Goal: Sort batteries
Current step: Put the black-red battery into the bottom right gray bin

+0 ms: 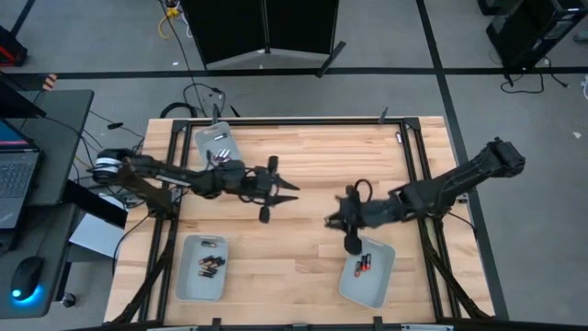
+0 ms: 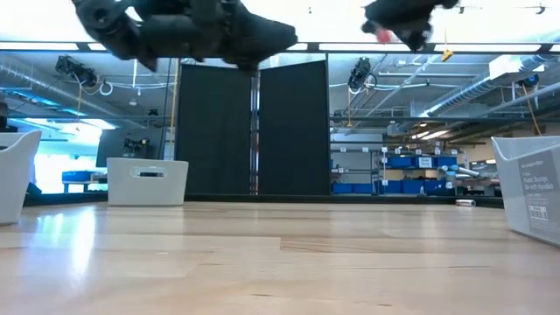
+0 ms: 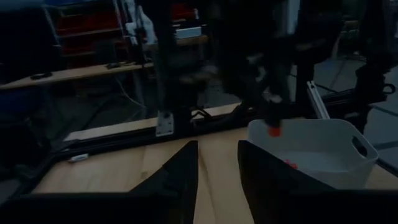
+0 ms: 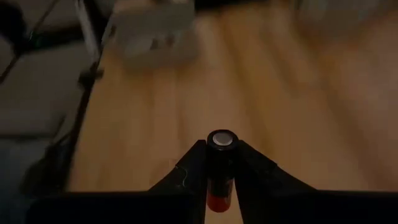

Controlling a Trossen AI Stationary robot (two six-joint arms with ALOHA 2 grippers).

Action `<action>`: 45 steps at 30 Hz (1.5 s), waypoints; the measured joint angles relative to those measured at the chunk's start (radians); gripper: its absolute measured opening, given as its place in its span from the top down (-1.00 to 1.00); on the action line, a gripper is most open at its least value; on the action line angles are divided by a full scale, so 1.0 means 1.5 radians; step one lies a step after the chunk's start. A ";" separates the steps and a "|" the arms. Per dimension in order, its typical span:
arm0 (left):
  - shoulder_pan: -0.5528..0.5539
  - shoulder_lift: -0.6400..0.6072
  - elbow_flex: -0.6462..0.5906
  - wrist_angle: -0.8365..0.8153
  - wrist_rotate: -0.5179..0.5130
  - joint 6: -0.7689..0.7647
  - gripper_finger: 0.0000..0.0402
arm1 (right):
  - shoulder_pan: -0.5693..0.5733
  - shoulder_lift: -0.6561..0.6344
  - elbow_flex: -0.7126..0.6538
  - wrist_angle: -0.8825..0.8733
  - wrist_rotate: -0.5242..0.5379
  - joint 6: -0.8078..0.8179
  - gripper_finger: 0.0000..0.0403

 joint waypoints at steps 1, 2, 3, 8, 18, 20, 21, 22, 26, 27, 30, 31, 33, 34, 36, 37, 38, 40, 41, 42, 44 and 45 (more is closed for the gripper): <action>0.000 -0.015 -0.016 0.002 -0.007 0.000 0.40 | 0.012 0.009 0.009 -0.032 -0.013 0.037 0.68; 0.000 -0.031 -0.031 0.003 -0.013 0.000 0.40 | 0.025 0.018 0.017 -0.053 -0.024 0.074 0.68; 0.000 -0.046 -0.048 0.001 -0.018 0.000 0.40 | 0.038 0.028 0.023 -0.062 -0.038 0.113 0.68; 0.000 -0.088 -0.103 0.006 -0.039 -0.017 0.39 | 0.121 0.069 0.025 -0.082 -0.097 0.313 0.68; 0.000 -0.103 -0.125 0.013 -0.050 -0.034 0.39 | 0.197 0.169 0.024 -0.227 -0.145 0.602 0.68; 0.000 -0.103 -0.125 0.017 -0.050 -0.034 0.39 | 0.190 0.187 0.024 -0.264 -0.145 0.625 0.68; 0.000 -0.103 -0.125 0.020 -0.050 -0.034 0.39 | 0.185 0.195 0.024 -0.282 -0.145 0.629 0.68; 0.000 -0.103 -0.125 0.024 -0.050 -0.033 0.39 | 0.180 0.203 0.024 -0.290 -0.145 0.630 0.68; 0.000 -0.103 -0.125 0.026 -0.054 -0.031 0.39 | 0.148 0.228 0.024 -0.300 -0.145 0.600 0.68; 0.000 -0.103 -0.125 0.025 -0.056 -0.031 0.39 | 0.141 0.235 0.024 -0.297 -0.148 0.584 0.68; 0.000 -0.103 -0.125 0.025 -0.057 -0.031 0.39 | 0.123 0.253 0.024 -0.284 -0.161 0.526 0.68; 0.000 -0.103 -0.125 0.024 -0.058 -0.031 0.39 | 0.120 0.258 0.024 -0.273 -0.163 0.503 0.68; 0.000 -0.103 -0.125 0.025 -0.058 -0.031 0.39 | 0.117 0.266 0.024 -0.249 -0.167 0.458 0.68; 0.000 -0.103 -0.125 0.025 -0.058 -0.031 0.39 | 0.116 0.267 0.024 -0.234 -0.168 0.437 0.68; 0.000 -0.103 -0.125 0.025 -0.059 -0.031 0.39 | 0.117 0.267 0.024 -0.208 -0.169 0.397 0.68; 0.000 -0.103 -0.125 0.025 -0.060 -0.031 0.39 | 0.117 0.267 0.024 -0.195 -0.169 0.374 0.67; 0.000 -0.103 -0.125 0.025 -0.060 -0.031 0.39 | 0.121 0.267 0.024 -0.182 -0.169 0.354 0.67; 0.000 -0.103 -0.125 0.025 -0.060 -0.031 0.39 | 0.128 0.267 0.024 -0.160 -0.173 0.324 0.67; 0.000 -0.103 -0.125 0.025 -0.061 -0.031 0.39 | 0.131 0.267 0.024 -0.152 -0.179 0.319 0.67; 0.000 -0.103 -0.125 0.025 -0.063 -0.031 0.39 | 0.135 0.267 0.024 -0.146 -0.183 0.319 0.67; 0.000 -0.103 -0.125 0.024 -0.065 -0.032 0.39 | 0.142 0.267 0.024 -0.146 -0.191 0.331 0.67; 0.000 -0.103 -0.125 0.024 -0.066 -0.032 0.39 | 0.145 0.267 0.024 -0.149 -0.197 0.346 0.67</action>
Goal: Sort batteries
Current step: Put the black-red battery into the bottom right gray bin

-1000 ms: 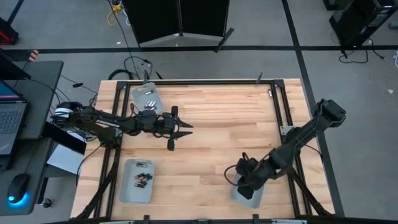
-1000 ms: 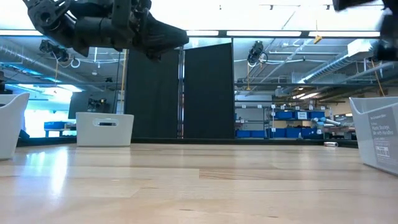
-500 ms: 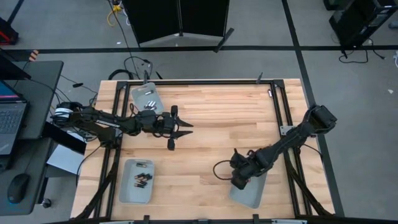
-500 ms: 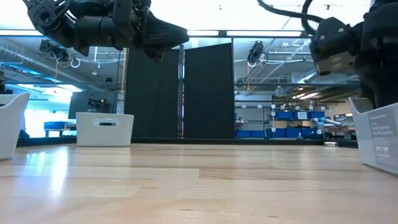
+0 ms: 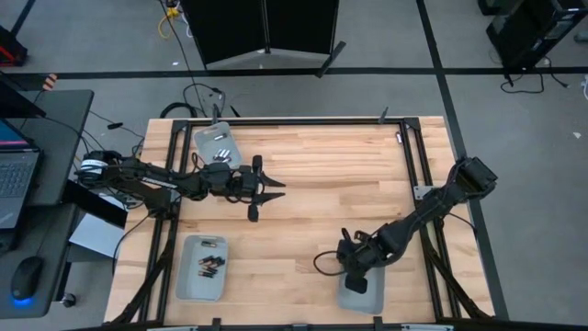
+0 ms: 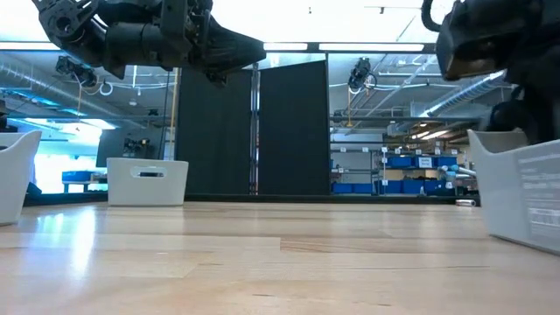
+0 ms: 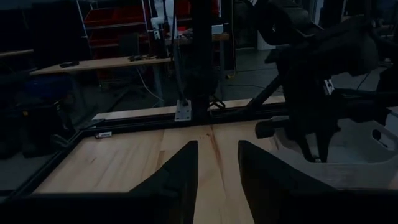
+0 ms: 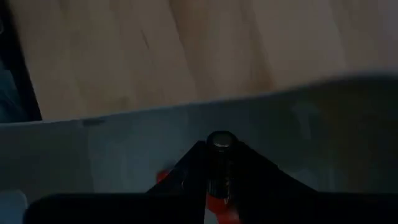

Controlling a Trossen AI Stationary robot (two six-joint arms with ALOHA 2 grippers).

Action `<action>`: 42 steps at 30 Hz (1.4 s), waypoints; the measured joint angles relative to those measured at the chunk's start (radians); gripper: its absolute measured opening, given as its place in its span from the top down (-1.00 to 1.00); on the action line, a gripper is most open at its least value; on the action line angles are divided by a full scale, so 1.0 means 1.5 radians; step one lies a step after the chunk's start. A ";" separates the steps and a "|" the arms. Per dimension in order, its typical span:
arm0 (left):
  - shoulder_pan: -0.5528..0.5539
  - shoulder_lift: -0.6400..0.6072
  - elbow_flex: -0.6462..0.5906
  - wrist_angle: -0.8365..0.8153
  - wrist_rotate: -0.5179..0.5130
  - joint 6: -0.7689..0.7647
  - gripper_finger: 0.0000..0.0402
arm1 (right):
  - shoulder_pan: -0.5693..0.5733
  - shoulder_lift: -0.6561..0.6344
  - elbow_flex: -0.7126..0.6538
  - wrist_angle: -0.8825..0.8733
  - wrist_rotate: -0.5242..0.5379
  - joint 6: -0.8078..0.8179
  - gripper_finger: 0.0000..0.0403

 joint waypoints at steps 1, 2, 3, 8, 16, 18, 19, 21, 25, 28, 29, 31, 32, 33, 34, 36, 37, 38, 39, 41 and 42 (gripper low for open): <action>0.000 0.000 0.000 0.000 -0.001 0.000 0.39 | 0.004 0.000 0.000 -0.005 -0.005 0.022 0.67; 0.000 0.000 0.000 0.000 -0.002 0.000 0.39 | 0.007 0.000 0.000 -0.014 -0.008 0.054 0.67; 0.000 0.000 0.000 0.000 -0.002 -0.001 0.39 | 0.008 0.000 0.000 -0.030 -0.015 0.096 0.67; 0.000 0.000 0.000 0.000 -0.004 -0.005 0.39 | 0.017 0.000 0.000 -0.099 -0.042 0.252 0.67; 0.000 0.000 0.000 0.000 -0.015 -0.006 0.39 | 0.017 -0.001 0.000 -0.165 -0.076 0.293 0.67; 0.000 0.000 0.000 0.000 -0.015 -0.006 0.39 | 0.015 -0.001 0.000 -0.193 -0.076 0.280 0.67; 0.000 0.000 0.000 0.000 -0.015 -0.006 0.39 | 0.014 -0.001 0.000 -0.212 -0.076 0.274 0.66; 0.000 0.000 0.000 0.000 -0.015 -0.006 0.39 | 0.011 -0.001 0.000 -0.239 -0.076 0.253 0.66; -0.001 0.000 0.000 0.000 -0.015 -0.006 0.39 | 0.010 -0.001 0.000 -0.257 -0.088 0.171 0.66; -0.001 0.000 0.000 0.000 -0.015 -0.006 0.39 | 0.010 -0.003 0.000 -0.255 -0.096 0.132 0.62; -0.001 0.000 0.000 0.000 -0.015 -0.006 0.39 | 0.010 -0.007 0.000 -0.253 -0.096 0.130 0.59; -0.001 0.000 0.000 0.000 -0.015 -0.006 0.39 | 0.010 -0.013 0.000 -0.248 -0.096 0.130 0.51; -0.001 0.000 0.000 0.000 -0.015 -0.006 0.39 | 0.010 -0.017 0.001 -0.246 -0.096 0.131 0.46; -0.001 0.000 0.000 0.000 -0.015 -0.006 0.39 | 0.010 -0.017 0.005 -0.247 -0.096 0.131 0.41; -0.001 0.000 0.000 0.000 -0.015 -0.006 0.39 | 0.010 -0.018 0.012 -0.248 -0.095 0.129 0.36; -0.001 0.000 0.000 0.000 -0.015 -0.006 0.39 | 0.010 -0.019 0.032 -0.249 -0.085 0.115 0.27; -0.001 0.000 0.000 0.000 -0.015 -0.006 0.39 | 0.010 -0.019 0.042 -0.250 -0.079 0.101 0.23; -0.001 0.000 0.000 0.000 -0.015 -0.006 0.39 | 0.010 -0.019 0.054 -0.252 -0.069 0.086 0.19; -0.001 0.000 0.000 0.000 -0.015 -0.006 0.39 | 0.010 -0.019 0.065 -0.256 -0.057 0.073 0.16; -0.001 0.000 0.000 0.000 -0.015 -0.006 0.39 | 0.009 -0.019 0.093 -0.276 -0.040 0.045 0.15; -0.001 0.000 0.000 0.000 -0.015 -0.006 0.39 | 0.006 -0.019 0.106 -0.290 -0.029 0.026 0.18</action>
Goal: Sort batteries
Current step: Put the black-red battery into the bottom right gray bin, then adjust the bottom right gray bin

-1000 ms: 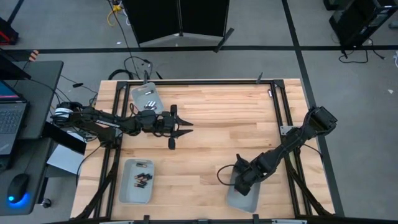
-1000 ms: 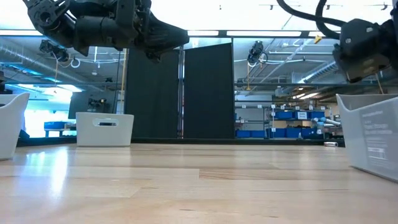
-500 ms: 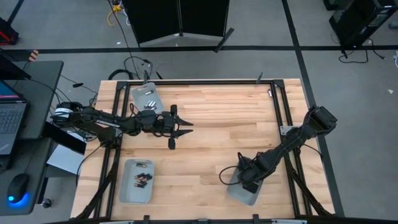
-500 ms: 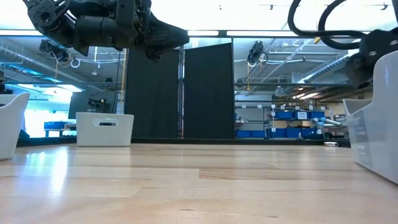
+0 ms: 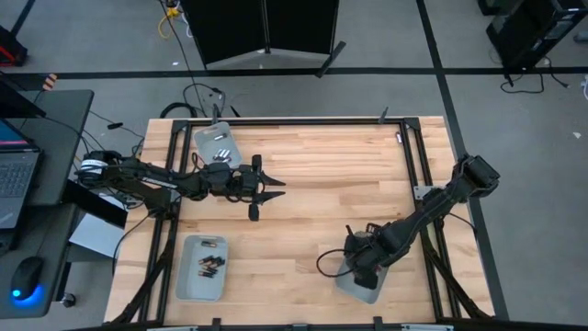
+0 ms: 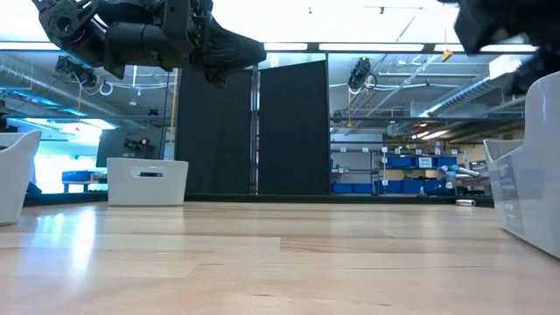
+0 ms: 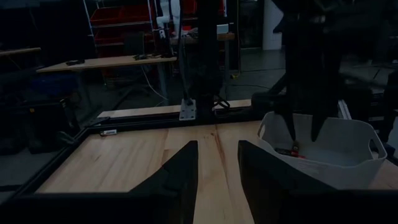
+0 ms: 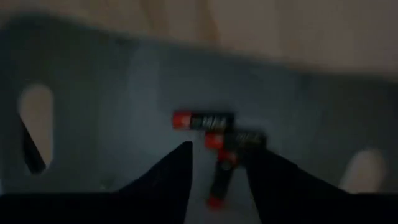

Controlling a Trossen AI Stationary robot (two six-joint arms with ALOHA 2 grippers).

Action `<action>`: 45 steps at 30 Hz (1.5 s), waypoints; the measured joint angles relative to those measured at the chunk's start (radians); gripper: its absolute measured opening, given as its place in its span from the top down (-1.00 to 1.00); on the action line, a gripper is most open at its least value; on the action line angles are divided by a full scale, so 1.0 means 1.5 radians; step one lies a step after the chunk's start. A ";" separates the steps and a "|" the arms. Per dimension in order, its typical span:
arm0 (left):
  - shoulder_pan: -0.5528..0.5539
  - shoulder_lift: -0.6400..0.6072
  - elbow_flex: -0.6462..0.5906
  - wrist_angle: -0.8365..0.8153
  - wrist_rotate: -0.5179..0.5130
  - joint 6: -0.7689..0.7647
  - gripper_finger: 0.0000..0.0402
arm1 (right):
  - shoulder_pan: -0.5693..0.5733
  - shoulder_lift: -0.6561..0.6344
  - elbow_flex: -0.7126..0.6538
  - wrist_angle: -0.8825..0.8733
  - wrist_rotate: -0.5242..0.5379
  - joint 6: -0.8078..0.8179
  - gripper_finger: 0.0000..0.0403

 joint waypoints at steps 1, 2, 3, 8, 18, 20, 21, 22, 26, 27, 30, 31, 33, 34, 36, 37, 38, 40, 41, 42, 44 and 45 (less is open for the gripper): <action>0.000 0.000 0.000 0.000 0.000 0.000 0.39 | -0.004 0.000 0.013 -0.011 0.014 -0.021 0.23; 0.000 0.000 0.000 0.000 0.000 0.000 0.39 | -0.010 0.000 0.026 -0.020 0.029 -0.041 0.31; 0.000 0.000 0.000 0.000 0.000 0.000 0.39 | -0.018 0.000 0.038 -0.026 0.042 -0.063 0.40; 0.000 0.000 0.000 0.000 0.000 0.002 0.39 | -0.082 -0.001 0.049 -0.022 0.085 -0.198 0.93; 0.000 0.000 0.000 0.000 0.000 0.003 0.39 | -0.189 0.004 0.031 -0.021 0.081 -0.359 0.96; 0.000 0.000 0.000 -0.002 0.000 0.003 0.39 | -0.189 0.004 0.016 -0.024 0.063 -0.358 0.94; 0.000 0.000 0.000 -0.004 0.000 0.003 0.39 | -0.187 0.004 0.010 -0.024 0.051 -0.349 0.93; 0.000 0.000 0.000 -0.004 0.000 0.004 0.39 | -0.183 0.004 0.005 -0.026 0.041 -0.338 0.92; 0.000 0.000 0.000 -0.006 0.000 0.004 0.39 | -0.155 0.004 -0.003 -0.038 0.011 -0.297 0.96; 0.000 0.000 0.000 -0.008 0.000 0.004 0.39 | -0.147 0.004 -0.003 -0.045 0.007 -0.282 0.97; 0.000 0.000 0.000 -0.007 0.000 0.004 0.39 | -0.123 0.004 -0.004 -0.070 -0.012 -0.227 0.96; 0.000 0.000 0.000 -0.007 0.000 0.004 0.39 | -0.115 0.004 -0.004 -0.078 -0.022 -0.204 0.95; 0.000 0.000 0.000 -0.007 0.000 0.003 0.39 | -0.101 0.004 -0.004 -0.089 -0.041 -0.160 0.94; 0.000 0.000 0.000 -0.006 0.000 0.003 0.39 | -0.094 0.004 -0.004 -0.094 -0.054 -0.139 0.94; 0.000 0.000 0.000 -0.006 0.000 0.002 0.39 | -0.078 0.004 -0.004 -0.101 -0.082 -0.104 0.95; 0.000 0.000 0.000 -0.006 0.000 0.002 0.39 | -0.071 0.004 -0.004 -0.100 -0.098 -0.090 0.96; 0.000 0.000 0.000 -0.006 0.000 0.002 0.39 | -0.063 0.004 -0.004 -0.097 -0.107 -0.079 0.96; 0.000 0.000 0.000 -0.006 0.000 0.001 0.39 | -0.051 0.003 -0.004 -0.096 -0.112 -0.066 0.96; 0.000 0.000 0.000 -0.005 0.000 0.001 0.39 | -0.047 0.003 -0.002 -0.097 -0.109 -0.064 0.96; 0.000 0.000 0.000 -0.005 0.000 0.001 0.39 | -0.045 0.001 0.003 -0.098 -0.099 -0.064 0.96; 0.000 0.000 0.000 -0.005 0.000 0.000 0.39 | -0.053 -0.011 0.012 -0.093 -0.065 -0.080 0.96; 0.000 0.000 0.000 -0.004 0.000 -0.001 0.39 | -0.064 -0.019 0.015 -0.091 -0.047 -0.092 0.96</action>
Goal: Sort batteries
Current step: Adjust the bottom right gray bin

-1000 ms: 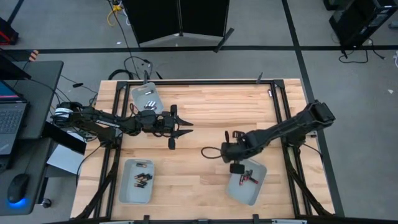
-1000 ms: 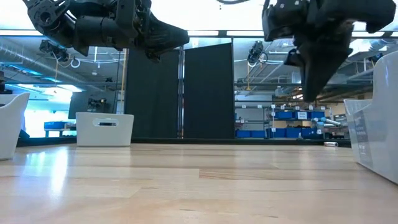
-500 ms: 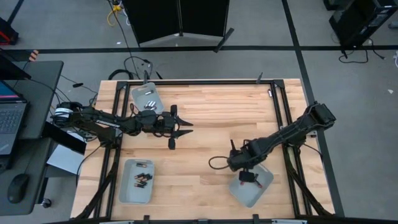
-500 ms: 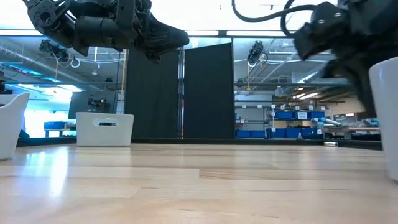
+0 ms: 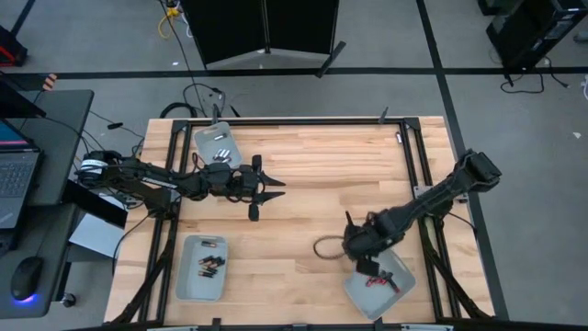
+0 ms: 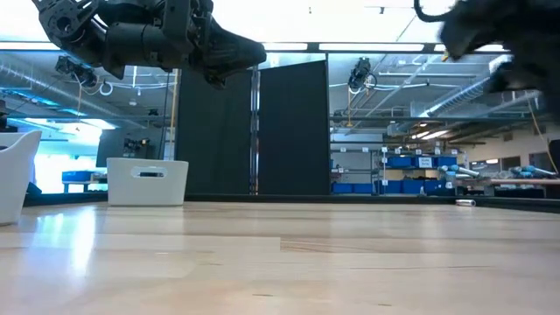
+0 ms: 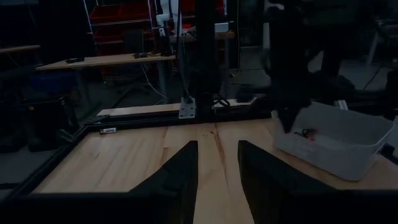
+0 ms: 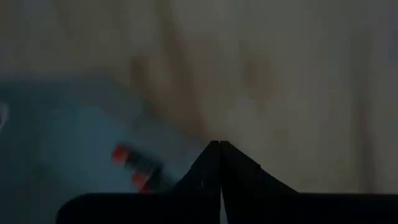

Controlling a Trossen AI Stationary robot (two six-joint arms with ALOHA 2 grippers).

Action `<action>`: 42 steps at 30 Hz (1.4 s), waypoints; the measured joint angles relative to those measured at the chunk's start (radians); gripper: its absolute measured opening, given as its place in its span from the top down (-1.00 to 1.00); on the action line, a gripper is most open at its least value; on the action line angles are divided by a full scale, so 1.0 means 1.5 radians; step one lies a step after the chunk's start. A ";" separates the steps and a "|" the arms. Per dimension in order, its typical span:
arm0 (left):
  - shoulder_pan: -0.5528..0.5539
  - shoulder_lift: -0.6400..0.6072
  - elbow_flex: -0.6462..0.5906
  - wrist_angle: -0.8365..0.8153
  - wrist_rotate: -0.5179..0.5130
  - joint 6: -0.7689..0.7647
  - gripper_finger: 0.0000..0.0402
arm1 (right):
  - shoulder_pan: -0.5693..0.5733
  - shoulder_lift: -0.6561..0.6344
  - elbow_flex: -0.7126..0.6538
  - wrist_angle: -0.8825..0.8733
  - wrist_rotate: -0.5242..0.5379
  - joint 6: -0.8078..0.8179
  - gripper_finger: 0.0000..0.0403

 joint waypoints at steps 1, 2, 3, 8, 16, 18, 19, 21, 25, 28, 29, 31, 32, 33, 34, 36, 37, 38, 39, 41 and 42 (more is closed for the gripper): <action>0.000 0.000 0.000 0.000 0.000 -0.008 0.39 | -0.016 -0.009 0.001 0.001 0.020 -0.012 0.96; 0.000 0.000 0.000 0.001 0.000 -0.015 0.39 | -0.036 -0.019 0.001 0.000 0.041 -0.026 0.96; 0.000 0.000 0.000 0.001 0.000 -0.024 0.39 | -0.060 -0.029 0.001 -0.004 0.060 -0.041 0.96; 0.000 0.000 0.000 0.000 -0.002 -0.031 0.39 | -0.236 -0.081 0.001 -0.032 0.157 -0.137 0.96; 0.000 0.000 0.000 -0.011 -0.003 -0.015 0.39 | -0.577 -0.051 -0.012 -0.092 0.247 -0.423 0.96; 0.000 0.000 0.000 -0.016 -0.004 -0.013 0.39 | -0.646 -0.022 -0.012 -0.087 0.260 -0.490 0.96; 0.000 0.000 0.000 -0.017 -0.004 -0.013 0.39 | -0.680 -0.008 -0.012 -0.088 0.267 -0.514 0.96; 0.000 0.000 0.000 -0.020 -0.004 -0.013 0.39 | -0.741 0.020 -0.012 -0.093 0.271 -0.548 0.96; 0.000 0.000 0.000 -0.021 -0.004 -0.011 0.39 | -0.829 0.050 -0.012 -0.098 0.290 -0.597 0.96; 0.000 0.000 0.000 -0.021 -0.004 -0.009 0.39 | -0.880 0.053 -0.012 -0.089 0.290 -0.606 0.96; 0.000 0.000 0.000 -0.021 -0.004 -0.009 0.39 | -0.895 0.053 -0.012 -0.085 0.291 -0.605 0.96; 0.000 0.000 0.000 -0.021 -0.004 -0.009 0.39 | -0.921 0.054 -0.012 -0.077 0.290 -0.593 0.96; 0.000 0.000 0.000 -0.021 -0.004 -0.009 0.39 | -0.933 0.054 -0.012 -0.070 0.290 -0.581 0.96; 0.000 0.000 0.000 -0.021 -0.004 -0.009 0.39 | -0.945 0.054 -0.012 -0.063 0.289 -0.566 0.96; 0.000 0.000 0.000 -0.021 -0.004 -0.009 0.39 | -0.958 0.054 -0.012 -0.057 0.289 -0.551 0.96; 0.000 0.000 0.000 -0.021 -0.011 -0.009 0.39 | -0.982 0.054 -0.012 -0.040 0.289 -0.520 0.96; 0.000 0.000 0.000 -0.021 -0.016 -0.009 0.39 | -0.993 0.055 -0.012 -0.026 0.289 -0.508 0.96; 0.000 0.000 0.000 -0.021 -0.022 -0.009 0.39 | -1.003 0.055 -0.012 -0.007 0.289 -0.493 0.96; 0.000 0.000 0.000 -0.021 -0.026 -0.008 0.39 | -1.010 0.055 -0.012 0.010 0.289 -0.478 0.96; 0.000 0.000 0.000 -0.021 -0.032 -0.009 0.39 | -1.027 0.055 -0.012 0.036 0.287 -0.457 0.96; 0.000 0.000 0.000 -0.021 -0.033 -0.009 0.39 | -1.035 0.055 -0.012 0.048 0.280 -0.453 0.96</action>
